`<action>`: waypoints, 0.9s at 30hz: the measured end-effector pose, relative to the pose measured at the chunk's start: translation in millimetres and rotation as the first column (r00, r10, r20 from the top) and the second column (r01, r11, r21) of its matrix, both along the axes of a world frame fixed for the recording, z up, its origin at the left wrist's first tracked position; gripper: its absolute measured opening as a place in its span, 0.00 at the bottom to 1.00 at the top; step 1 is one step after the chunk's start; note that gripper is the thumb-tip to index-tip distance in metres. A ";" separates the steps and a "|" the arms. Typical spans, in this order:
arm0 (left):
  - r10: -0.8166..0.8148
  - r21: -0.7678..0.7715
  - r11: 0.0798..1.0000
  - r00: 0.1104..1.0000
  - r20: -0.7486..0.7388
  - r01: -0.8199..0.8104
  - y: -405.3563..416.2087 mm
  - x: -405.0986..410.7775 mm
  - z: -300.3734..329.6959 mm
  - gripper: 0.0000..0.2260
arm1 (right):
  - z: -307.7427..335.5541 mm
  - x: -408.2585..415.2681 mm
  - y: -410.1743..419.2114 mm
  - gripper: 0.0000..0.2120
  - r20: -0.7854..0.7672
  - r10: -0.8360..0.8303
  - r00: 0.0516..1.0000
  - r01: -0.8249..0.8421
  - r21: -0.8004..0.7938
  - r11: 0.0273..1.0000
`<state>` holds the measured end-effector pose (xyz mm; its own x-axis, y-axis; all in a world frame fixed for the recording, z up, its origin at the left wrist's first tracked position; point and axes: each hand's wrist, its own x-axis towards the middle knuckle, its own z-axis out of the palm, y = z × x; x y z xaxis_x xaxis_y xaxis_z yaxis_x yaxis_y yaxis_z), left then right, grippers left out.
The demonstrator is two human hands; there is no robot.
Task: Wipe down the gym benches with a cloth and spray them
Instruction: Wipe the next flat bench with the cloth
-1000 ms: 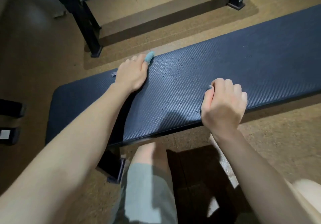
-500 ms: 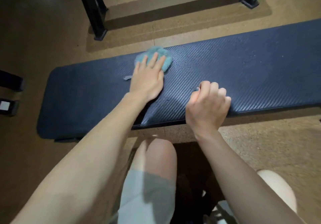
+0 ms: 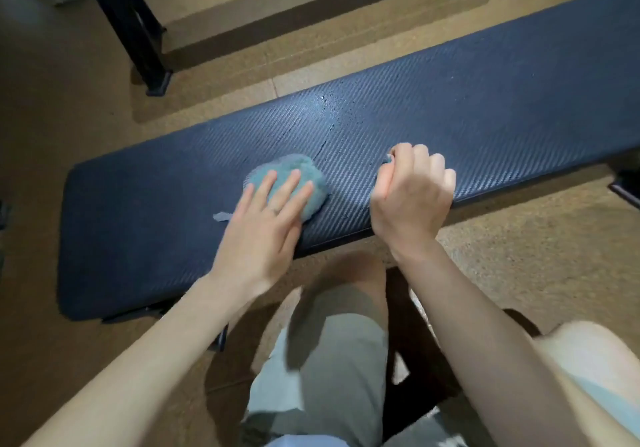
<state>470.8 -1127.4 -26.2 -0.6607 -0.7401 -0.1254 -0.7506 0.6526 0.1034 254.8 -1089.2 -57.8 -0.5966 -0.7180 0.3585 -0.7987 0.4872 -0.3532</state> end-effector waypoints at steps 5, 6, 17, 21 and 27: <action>-0.229 -0.024 0.973 0.973 -0.009 0.229 -4.3 -18.2 -5.5 0.24 | -9.6 -1.3 3.4 0.09 -0.101 -0.032 0.994 0.024 -0.082 0.996; -0.269 -0.013 0.963 0.963 -0.007 0.269 -0.6 4.2 -4.1 0.24 | -10.1 -1.0 2.7 0.08 -0.109 -0.036 0.993 0.026 -0.092 0.995; -0.439 -0.052 0.897 0.898 0.035 0.440 -2.1 -16.9 -5.9 0.25 | 1.2 1.8 -0.4 0.09 0.021 -0.050 0.999 0.049 0.047 0.998; -0.497 -0.036 0.865 0.864 0.076 0.500 -8.6 31.7 -5.4 0.25 | 8.7 -0.1 1.9 0.09 0.086 -0.028 0.996 0.023 0.055 0.998; -0.505 -0.077 0.854 0.855 0.117 0.515 -15.2 57.7 -1.3 0.26 | 15.3 -15.3 -9.6 0.12 0.103 -0.011 0.995 0.006 0.045 0.999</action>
